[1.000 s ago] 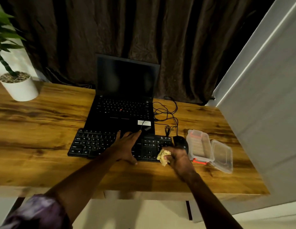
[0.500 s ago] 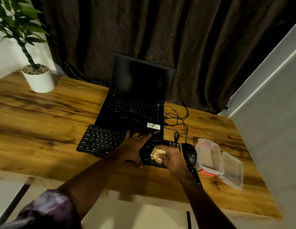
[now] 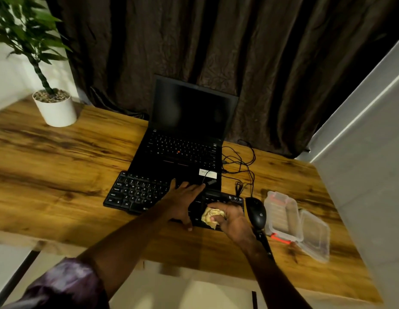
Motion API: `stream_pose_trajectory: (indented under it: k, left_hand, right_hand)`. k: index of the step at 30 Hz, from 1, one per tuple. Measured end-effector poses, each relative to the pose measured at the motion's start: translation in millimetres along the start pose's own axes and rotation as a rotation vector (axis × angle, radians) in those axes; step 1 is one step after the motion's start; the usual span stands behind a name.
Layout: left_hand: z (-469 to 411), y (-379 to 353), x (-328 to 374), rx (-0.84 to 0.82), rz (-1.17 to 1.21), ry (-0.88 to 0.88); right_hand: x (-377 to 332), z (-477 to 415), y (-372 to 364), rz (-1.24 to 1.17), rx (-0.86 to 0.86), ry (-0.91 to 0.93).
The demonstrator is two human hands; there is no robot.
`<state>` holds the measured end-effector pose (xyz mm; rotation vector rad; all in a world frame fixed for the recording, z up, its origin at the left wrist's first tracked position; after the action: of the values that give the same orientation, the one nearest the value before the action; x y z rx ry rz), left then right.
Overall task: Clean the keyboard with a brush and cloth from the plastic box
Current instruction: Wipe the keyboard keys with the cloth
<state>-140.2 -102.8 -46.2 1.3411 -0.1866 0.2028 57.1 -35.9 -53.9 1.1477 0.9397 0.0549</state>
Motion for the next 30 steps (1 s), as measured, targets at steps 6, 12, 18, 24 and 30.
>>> stream_pose_trajectory:
  k: [6,12,18,24,30]
  left_hand:
    - [1,1,2,-0.023,-0.056,0.006]
    - [-2,2,2,0.002,-0.056,0.004]
    - [-2,0,-2,-0.003,-0.036,-0.001]
    - [-2,2,-1,-0.026,-0.023,0.004]
    - [-2,4,2,-0.038,-0.04,0.026]
  right_hand:
    - [13,3,0,0.011,0.038,-0.016]
    - [-10,-24,-13,0.025,0.041,0.033]
    - [11,-37,20,0.034,0.103,0.006]
    - [31,-37,38,-0.007,0.12,-0.062]
    - [-4,-51,12,-0.021,0.06,0.024]
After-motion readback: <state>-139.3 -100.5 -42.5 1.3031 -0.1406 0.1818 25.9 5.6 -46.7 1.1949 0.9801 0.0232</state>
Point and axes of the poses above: each hand's wrist, its own z-axis away from the middle knuckle, its own y-axis out of the back of the hand, x = y × z, the point moved 2 cm from there along -z, towards the middle knuckle, and after that the axes turned 2 degrees about x, right-handed, at the moved point
